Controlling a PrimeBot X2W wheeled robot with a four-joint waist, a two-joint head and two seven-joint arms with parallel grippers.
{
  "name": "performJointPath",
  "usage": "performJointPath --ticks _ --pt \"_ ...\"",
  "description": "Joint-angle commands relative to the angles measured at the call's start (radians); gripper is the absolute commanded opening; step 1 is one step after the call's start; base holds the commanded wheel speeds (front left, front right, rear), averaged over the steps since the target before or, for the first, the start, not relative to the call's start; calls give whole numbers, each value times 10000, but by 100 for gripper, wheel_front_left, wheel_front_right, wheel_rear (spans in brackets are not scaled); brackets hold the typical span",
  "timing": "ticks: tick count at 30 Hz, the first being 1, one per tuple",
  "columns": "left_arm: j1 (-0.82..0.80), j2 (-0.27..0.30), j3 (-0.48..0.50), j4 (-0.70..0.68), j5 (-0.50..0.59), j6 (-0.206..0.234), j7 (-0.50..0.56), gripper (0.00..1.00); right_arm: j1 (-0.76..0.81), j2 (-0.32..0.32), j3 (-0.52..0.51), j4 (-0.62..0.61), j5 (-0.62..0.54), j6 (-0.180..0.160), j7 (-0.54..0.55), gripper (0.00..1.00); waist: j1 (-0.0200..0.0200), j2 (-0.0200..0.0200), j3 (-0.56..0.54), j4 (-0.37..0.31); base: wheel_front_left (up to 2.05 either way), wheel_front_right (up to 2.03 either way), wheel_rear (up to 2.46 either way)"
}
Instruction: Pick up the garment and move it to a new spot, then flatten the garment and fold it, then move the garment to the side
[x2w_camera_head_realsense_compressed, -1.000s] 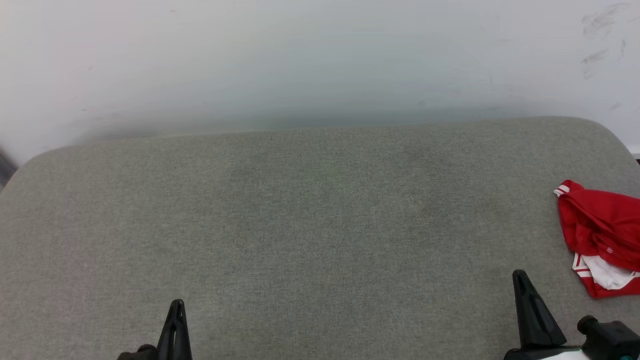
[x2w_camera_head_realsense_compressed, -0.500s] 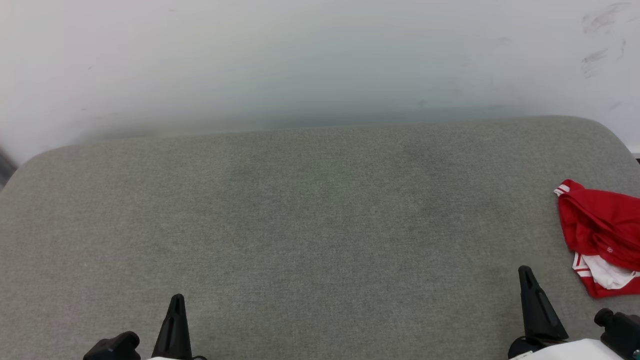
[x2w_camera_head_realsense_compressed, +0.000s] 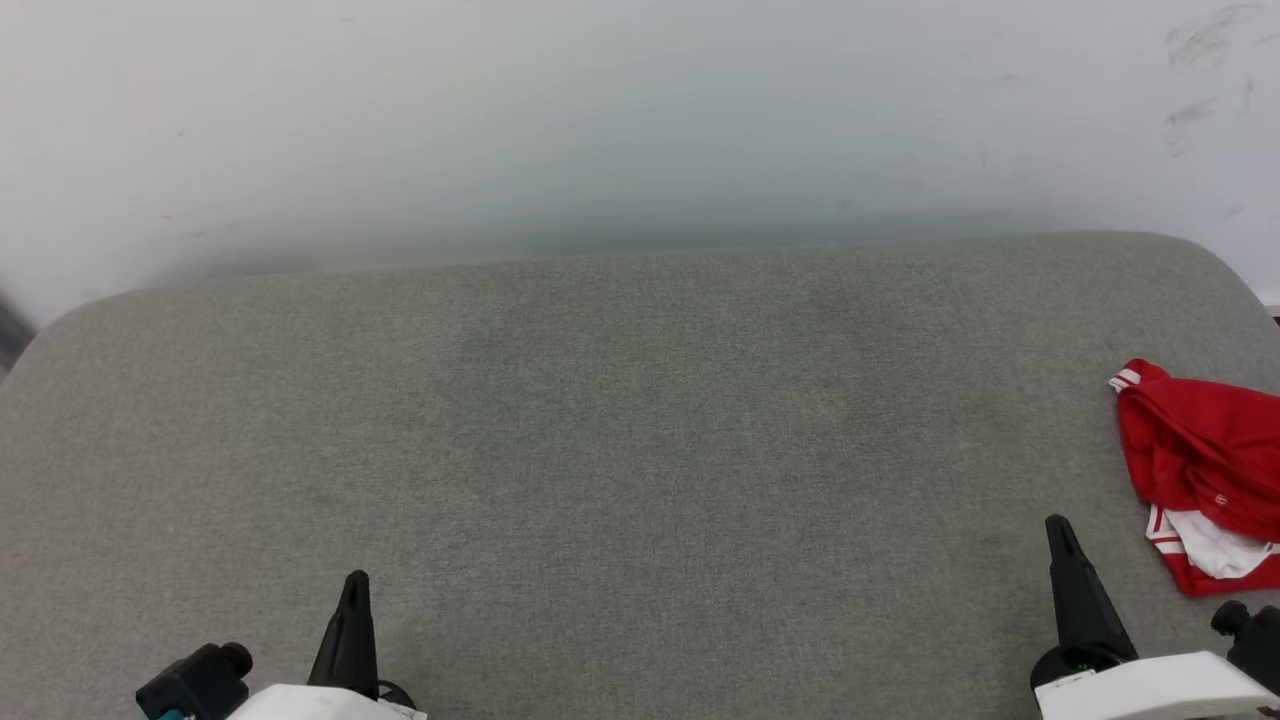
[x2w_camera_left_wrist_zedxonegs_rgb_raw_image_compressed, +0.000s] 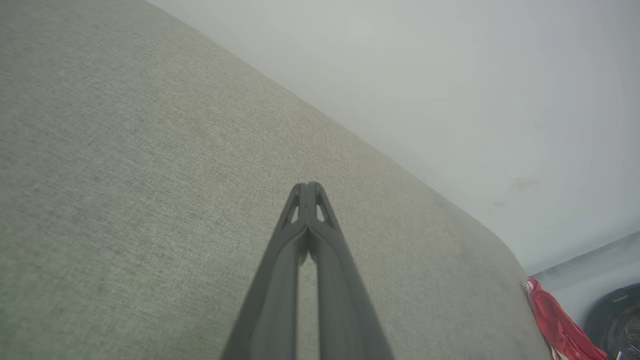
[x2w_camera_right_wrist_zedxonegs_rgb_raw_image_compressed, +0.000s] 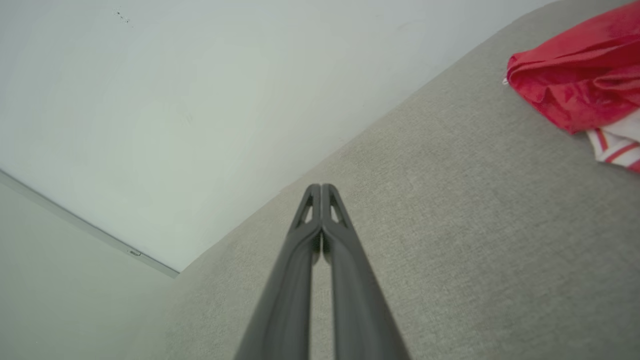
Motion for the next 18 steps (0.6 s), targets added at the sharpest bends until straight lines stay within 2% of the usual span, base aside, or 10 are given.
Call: performJointPath --ticks 1,18 --pt "-288 60 46 -28 -455 -97 76 0 -352 -99 -36 -67 436 -2 87 0 0 0 2 2 0 0 0" --pt "-791 103 238 359 -2698 -450 557 0 -720 -138 -144 230 2534 -2 578 0 0 0 18 18 0 0 0"
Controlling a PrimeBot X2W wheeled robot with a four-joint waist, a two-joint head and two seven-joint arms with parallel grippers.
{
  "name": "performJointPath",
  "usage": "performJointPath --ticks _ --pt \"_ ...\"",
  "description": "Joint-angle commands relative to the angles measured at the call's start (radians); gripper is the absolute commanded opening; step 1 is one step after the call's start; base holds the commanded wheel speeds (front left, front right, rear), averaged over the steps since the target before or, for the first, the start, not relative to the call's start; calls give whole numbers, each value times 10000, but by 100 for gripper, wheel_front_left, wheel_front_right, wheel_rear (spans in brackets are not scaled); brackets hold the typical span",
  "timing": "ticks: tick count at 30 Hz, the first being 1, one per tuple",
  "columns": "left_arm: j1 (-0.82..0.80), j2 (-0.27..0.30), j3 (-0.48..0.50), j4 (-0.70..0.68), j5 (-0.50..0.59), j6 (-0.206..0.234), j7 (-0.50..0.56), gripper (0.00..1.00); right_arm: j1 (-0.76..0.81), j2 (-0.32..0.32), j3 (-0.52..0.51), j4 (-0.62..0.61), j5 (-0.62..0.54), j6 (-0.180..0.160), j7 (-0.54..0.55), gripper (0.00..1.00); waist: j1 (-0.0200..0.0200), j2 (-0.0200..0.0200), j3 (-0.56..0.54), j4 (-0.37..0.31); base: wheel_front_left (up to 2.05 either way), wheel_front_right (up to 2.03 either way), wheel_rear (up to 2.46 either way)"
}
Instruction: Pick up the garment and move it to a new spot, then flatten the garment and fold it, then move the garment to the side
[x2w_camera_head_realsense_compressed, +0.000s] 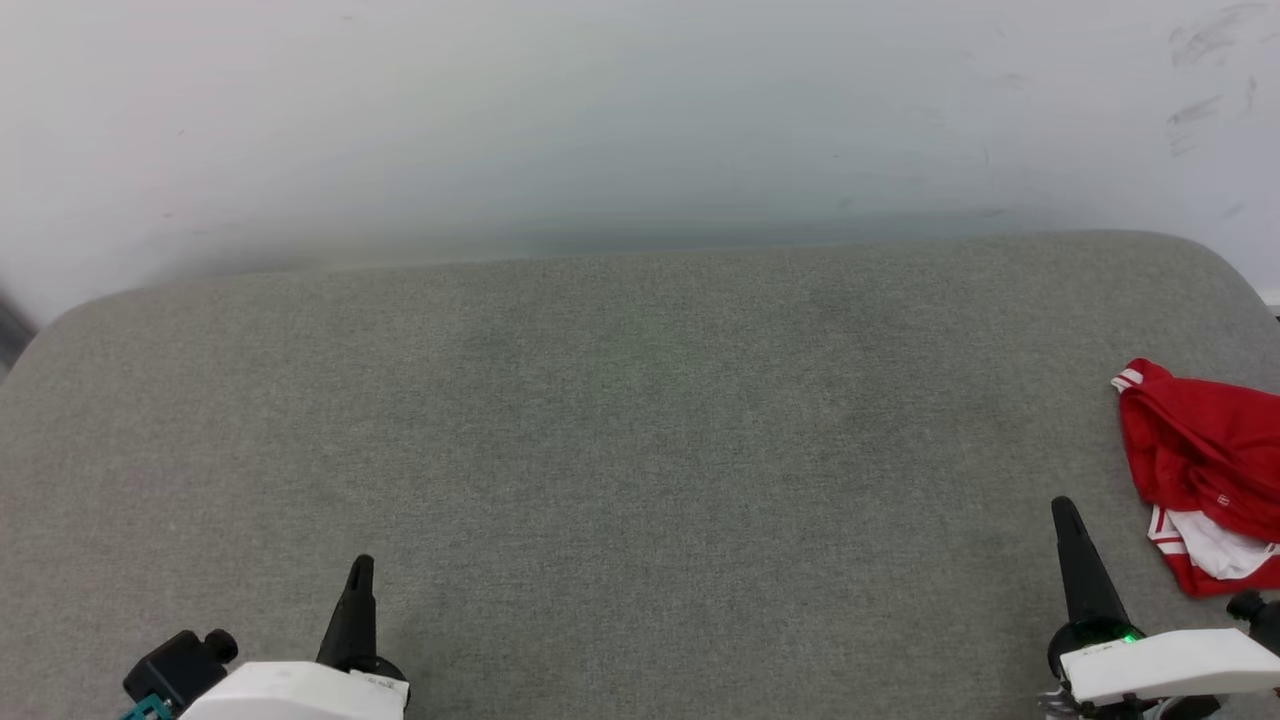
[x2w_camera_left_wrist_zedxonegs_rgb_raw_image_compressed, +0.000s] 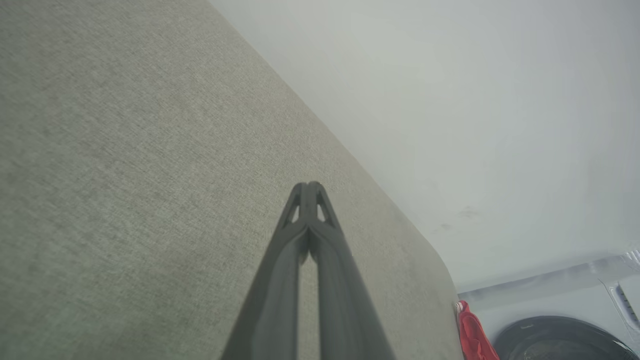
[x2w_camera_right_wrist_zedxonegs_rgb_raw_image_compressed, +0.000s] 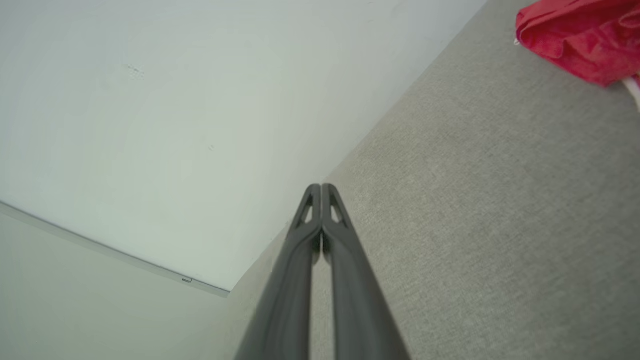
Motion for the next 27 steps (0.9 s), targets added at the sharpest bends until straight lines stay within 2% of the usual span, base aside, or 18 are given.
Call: performJointPath --ticks 1,27 --pt "-298 64 81 -54 -270 -93 46 0 -233 -81 -24 -58 268 0 37 0 0 -1 1 1 0 0 0" --pt "-931 61 395 527 -3169 -555 744 0 -743 -78 -245 345 2984 -1 755 0 0 -1 26 27 0 0 0"
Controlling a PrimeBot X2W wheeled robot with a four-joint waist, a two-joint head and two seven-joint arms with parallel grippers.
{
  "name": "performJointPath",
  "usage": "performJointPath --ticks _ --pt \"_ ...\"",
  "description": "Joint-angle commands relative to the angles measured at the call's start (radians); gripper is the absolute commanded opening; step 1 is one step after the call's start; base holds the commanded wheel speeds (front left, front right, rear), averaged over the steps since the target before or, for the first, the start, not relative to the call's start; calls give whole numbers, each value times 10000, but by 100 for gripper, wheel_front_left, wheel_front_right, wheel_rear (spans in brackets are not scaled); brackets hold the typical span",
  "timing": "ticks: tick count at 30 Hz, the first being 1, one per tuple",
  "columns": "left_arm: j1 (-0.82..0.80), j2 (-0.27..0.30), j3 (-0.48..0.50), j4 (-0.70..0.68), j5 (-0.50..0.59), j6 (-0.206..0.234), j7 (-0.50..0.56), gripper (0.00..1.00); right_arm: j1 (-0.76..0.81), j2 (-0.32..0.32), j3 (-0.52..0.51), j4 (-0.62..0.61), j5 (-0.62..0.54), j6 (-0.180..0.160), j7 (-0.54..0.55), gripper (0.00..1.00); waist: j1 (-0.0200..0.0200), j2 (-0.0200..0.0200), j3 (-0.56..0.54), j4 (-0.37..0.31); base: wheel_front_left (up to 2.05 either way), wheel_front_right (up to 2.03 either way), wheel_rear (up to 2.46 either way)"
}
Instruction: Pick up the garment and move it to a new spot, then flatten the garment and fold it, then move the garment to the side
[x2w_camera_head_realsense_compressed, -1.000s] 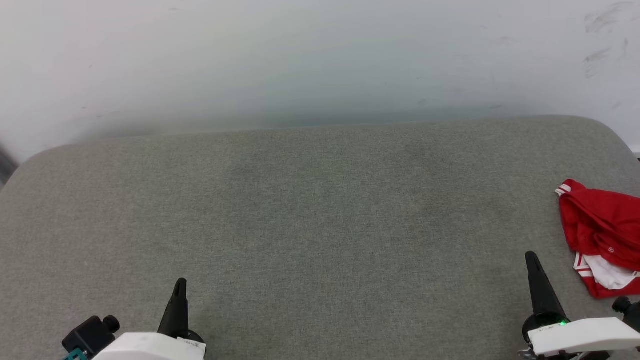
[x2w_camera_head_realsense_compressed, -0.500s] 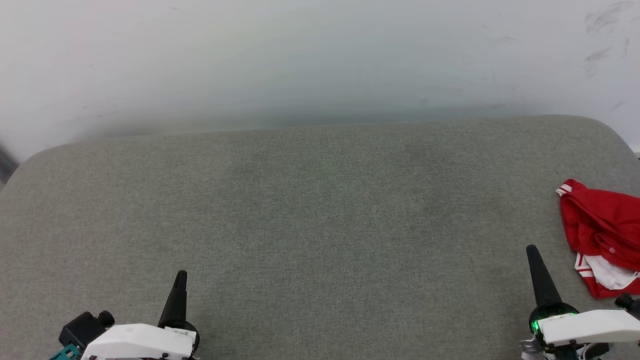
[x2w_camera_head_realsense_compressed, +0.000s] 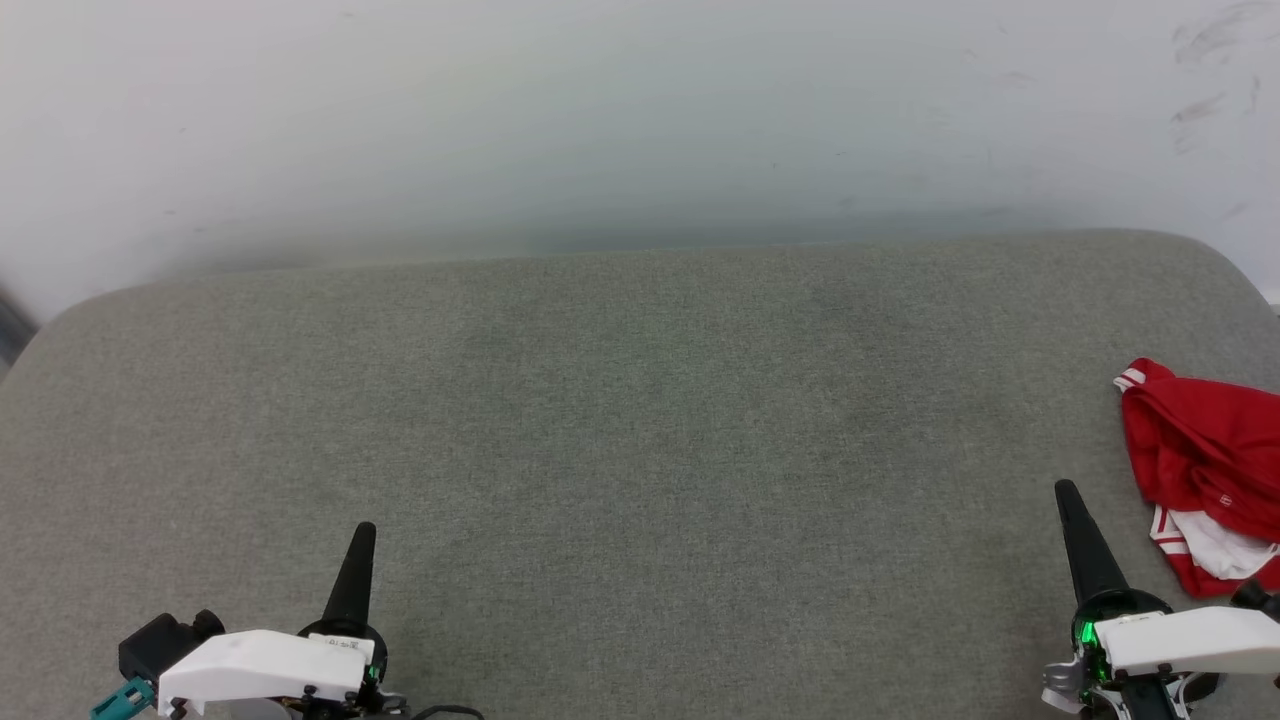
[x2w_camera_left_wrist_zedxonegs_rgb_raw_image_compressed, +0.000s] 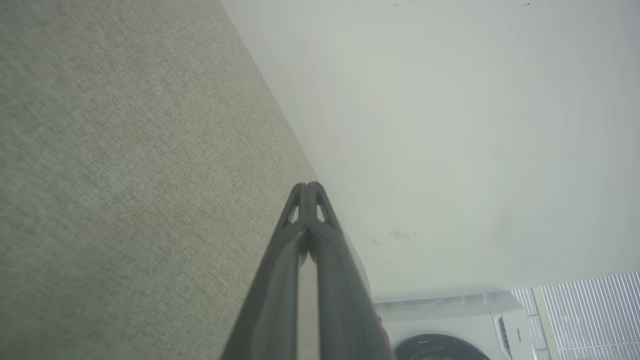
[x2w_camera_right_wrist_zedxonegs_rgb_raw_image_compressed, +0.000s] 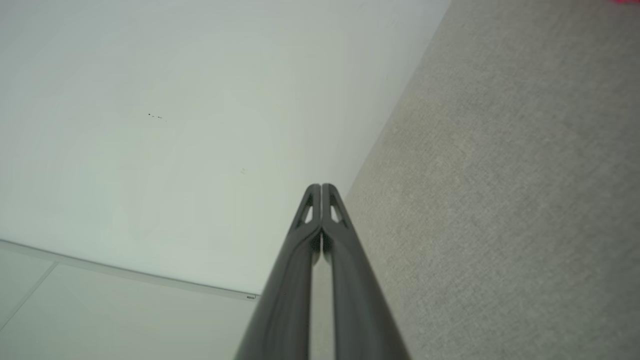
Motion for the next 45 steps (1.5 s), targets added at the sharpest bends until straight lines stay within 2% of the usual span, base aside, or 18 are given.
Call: performJointPath --ticks 1,45 --pt "-201 49 77 18 -235 -76 56 0 -263 -59 -39 -21 250 -1 68 0 0 0 1 2 0 0 0" --pt "-1020 -59 555 748 -3723 -653 1003 0 -827 46 -400 509 3510 -3 1018 0 0 0 41 44 0 0 0"
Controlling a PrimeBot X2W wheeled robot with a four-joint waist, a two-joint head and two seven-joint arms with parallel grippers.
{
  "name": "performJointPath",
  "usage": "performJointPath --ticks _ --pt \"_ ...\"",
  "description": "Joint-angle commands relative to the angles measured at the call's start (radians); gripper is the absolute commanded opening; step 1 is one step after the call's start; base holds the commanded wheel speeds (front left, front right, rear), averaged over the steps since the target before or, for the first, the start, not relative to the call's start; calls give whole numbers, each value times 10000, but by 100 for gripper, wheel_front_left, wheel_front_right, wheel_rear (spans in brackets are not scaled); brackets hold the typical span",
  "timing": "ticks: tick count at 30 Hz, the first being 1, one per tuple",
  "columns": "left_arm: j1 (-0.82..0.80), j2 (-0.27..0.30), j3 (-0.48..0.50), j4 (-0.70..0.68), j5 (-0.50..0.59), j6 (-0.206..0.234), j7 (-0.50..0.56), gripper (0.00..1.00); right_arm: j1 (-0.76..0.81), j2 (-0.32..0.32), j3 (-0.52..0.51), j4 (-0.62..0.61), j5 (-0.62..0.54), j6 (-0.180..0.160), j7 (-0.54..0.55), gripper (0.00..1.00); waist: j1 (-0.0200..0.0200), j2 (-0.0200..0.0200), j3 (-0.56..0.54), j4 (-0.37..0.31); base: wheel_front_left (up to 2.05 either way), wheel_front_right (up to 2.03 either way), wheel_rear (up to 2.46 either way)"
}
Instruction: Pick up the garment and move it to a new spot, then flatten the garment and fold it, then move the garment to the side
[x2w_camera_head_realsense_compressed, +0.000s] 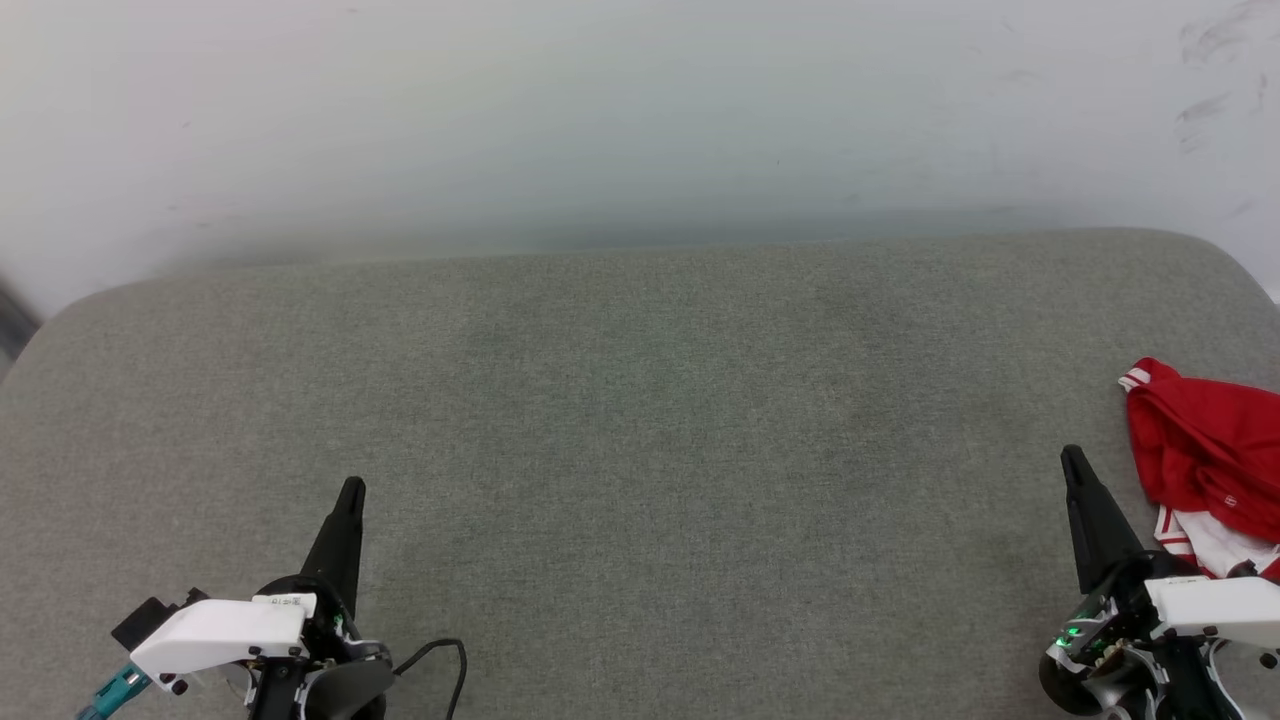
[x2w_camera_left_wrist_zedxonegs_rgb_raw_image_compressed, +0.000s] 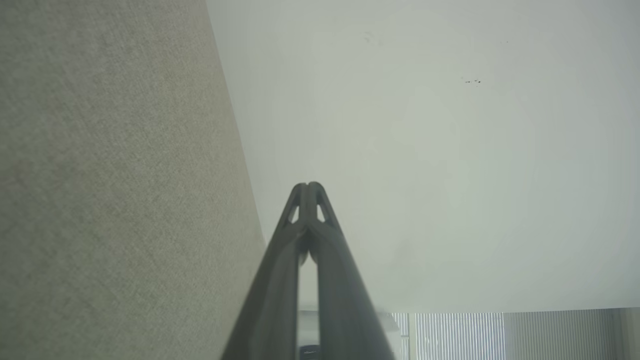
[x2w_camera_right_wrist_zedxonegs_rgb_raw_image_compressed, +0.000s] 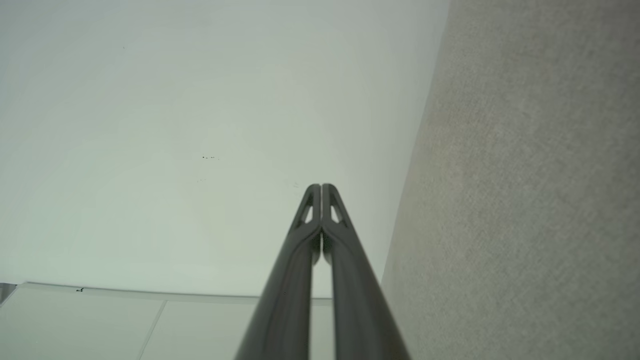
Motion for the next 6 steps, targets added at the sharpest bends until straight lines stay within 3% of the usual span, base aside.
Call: performJointPath --ticks 1,6 --pt "-167 -25 35 42 -141 -46 68 0 -112 27 -25 51 148 -3 55 0 0 -1 1 1 0 0 0" --pt "-148 -42 66 47 -159 -51 80 0 -136 47 -46 51 161 -3 75 0 0 -1 2 2 0 0 0"
